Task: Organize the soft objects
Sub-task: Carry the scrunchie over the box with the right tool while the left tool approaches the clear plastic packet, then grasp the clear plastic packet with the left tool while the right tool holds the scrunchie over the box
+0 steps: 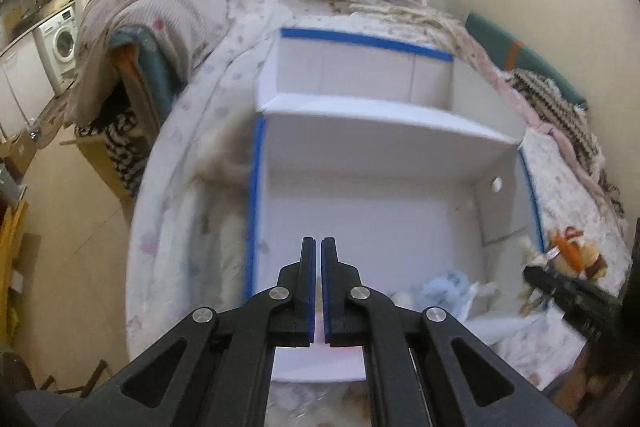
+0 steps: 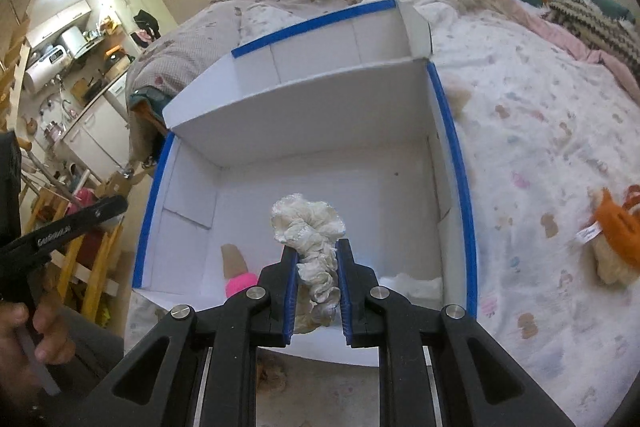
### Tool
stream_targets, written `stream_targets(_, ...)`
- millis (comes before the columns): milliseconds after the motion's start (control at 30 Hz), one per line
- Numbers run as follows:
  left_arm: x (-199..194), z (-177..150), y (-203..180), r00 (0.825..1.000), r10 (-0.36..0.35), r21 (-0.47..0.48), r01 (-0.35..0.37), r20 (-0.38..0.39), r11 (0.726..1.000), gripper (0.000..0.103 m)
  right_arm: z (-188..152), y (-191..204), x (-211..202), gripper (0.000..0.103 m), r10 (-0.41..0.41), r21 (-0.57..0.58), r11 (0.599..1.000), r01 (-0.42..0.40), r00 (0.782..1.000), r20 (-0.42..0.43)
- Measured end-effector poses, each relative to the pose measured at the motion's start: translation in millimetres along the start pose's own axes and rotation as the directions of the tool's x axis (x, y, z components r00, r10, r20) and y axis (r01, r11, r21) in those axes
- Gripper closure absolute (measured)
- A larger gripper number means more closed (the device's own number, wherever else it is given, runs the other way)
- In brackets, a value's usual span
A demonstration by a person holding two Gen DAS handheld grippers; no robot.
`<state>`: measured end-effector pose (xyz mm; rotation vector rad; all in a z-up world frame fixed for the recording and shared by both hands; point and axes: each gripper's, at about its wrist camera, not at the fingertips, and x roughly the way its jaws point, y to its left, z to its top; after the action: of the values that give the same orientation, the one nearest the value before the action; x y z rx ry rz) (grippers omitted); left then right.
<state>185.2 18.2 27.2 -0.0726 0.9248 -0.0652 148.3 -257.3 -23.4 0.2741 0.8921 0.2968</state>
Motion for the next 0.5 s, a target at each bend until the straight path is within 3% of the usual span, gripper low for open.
stream_targets(100,1.4,-28.3,18.4,0.998,-0.004,0.010,0.004,-0.070,1.000,0.100,-11.9,-9.8,9.6,0.084,0.017,0.022,1.000,-0.017,1.000,-0.014)
stream_targets(167,4.9,-52.6,25.0,0.991,0.007,0.009,-0.005,-0.131,1.000,0.089,-18.2,-12.9,15.6,0.084,0.018,0.031,0.999,-0.017,0.999,-0.031)
stream_targets(200,9.0,-64.3,26.2,0.986,0.013,0.009,-0.011,-0.166,1.000,0.067,-19.5,-12.9,17.1,0.084,0.014,0.028,1.000,-0.013,0.999,-0.035)
stream_targets(233,15.2,-77.8,26.7,0.978,0.024,0.009,-0.022,-0.208,1.000,0.037,-20.5,-12.6,17.9,0.084,0.017,0.028,0.999,-0.016,0.999,-0.038)
stream_targets(267,21.9,-91.0,25.8,0.972,0.031,0.012,-0.029,-0.232,1.000,0.025,-20.8,-11.9,18.0,0.084,0.025,0.029,0.999,-0.024,0.999,-0.040)
stream_targets(300,27.8,-99.9,23.5,0.969,0.036,0.021,-0.031,-0.246,0.999,0.020,-21.1,-10.6,18.0,0.084,0.029,0.026,0.999,-0.028,0.999,-0.039)
stream_targets(433,79.6,-124.8,5.0,0.905,0.125,0.116,-0.085,-0.406,0.990,0.020,-25.3,-8.1,19.2,0.084,0.025,0.011,1.000,-0.024,0.999,-0.044)
stream_targets(500,98.3,-129.8,-2.9,0.901,0.135,0.137,-0.085,-0.413,0.987,0.020,-26.9,-9.5,18.2,0.084,0.021,0.013,1.000,-0.020,0.999,-0.043)
